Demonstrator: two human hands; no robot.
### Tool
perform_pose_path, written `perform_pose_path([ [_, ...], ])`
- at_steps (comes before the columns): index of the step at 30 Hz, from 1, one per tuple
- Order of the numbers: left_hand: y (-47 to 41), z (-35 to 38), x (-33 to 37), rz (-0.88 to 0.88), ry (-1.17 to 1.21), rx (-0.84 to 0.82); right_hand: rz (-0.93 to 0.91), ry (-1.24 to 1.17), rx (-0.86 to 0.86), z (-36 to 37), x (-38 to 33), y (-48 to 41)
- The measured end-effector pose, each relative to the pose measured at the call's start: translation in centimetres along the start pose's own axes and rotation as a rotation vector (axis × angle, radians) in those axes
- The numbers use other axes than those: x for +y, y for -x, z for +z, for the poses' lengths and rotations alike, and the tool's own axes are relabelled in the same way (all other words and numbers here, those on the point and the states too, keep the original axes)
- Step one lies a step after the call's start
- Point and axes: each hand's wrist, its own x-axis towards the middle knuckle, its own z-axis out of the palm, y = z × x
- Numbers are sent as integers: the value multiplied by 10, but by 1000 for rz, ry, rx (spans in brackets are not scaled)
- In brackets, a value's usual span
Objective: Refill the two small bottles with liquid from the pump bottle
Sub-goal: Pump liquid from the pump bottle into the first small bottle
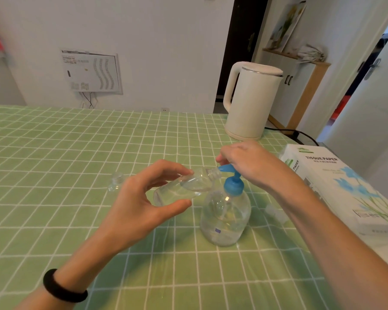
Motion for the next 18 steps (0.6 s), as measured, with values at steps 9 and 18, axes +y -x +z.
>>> perform_pose_path([
  [9, 0, -3, -3, 5, -8, -14, 68, -9, -2, 7, 5, 0],
  [18, 0, -2, -1, -24, 8, -30, 55, 45, 3, 0, 5, 0],
])
